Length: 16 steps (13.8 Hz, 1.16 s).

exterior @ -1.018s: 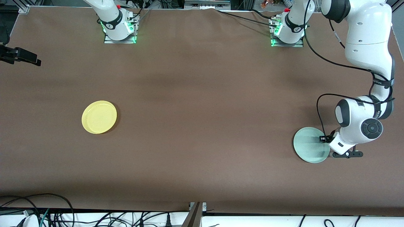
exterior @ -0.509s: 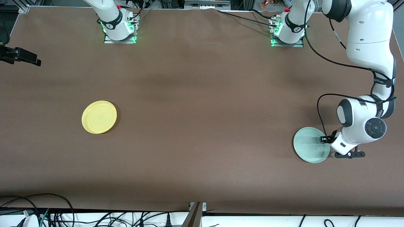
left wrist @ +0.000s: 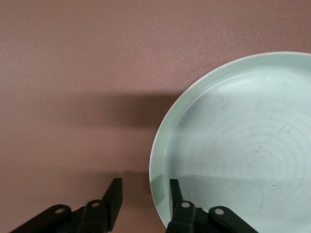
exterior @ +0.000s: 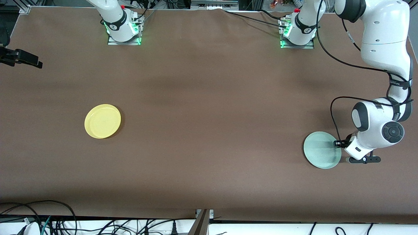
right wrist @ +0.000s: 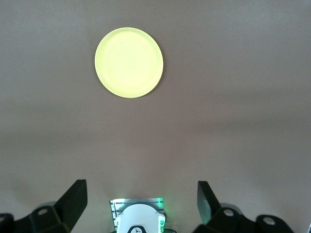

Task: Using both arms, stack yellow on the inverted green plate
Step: 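Lower the left gripper to the green plate rim and close on it, then lift the green plate by its rim with the left gripper, tilting it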

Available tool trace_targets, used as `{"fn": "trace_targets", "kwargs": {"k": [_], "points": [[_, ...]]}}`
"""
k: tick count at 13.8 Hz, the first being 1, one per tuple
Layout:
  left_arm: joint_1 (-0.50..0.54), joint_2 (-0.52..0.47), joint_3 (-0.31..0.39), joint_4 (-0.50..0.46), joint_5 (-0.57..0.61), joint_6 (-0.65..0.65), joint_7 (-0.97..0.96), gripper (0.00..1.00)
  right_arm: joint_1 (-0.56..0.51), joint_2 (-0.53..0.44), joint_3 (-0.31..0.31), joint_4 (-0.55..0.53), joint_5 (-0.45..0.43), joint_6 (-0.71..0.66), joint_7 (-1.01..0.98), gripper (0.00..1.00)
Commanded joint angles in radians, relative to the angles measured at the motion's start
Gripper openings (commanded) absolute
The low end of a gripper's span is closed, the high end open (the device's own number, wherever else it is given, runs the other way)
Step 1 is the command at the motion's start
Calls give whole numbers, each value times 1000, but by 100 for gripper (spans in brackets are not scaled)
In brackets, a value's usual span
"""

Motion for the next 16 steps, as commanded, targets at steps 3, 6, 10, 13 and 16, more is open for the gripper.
{"fn": "trace_targets", "kwargs": {"k": [3,6,10,13,16], "points": [[10,-14,-7,3,-23,-22,42,30,-3,6,0,23,6,-31,-3,100],[10,-13,-7,3,-21,-22,42,22,-1,6,0,23,6,-31,-1,100],[9,-13,-8,3,-23,-22,42,0,-1,6,0,23,6,-31,-1,100],[2,-14,-9,4,-21,-22,42,0,-1,6,0,23,6,-31,-1,100],[-19,-45,-8,15,-1,-45,40,0,-1,6,0,23,6,-31,-1,100]]}}
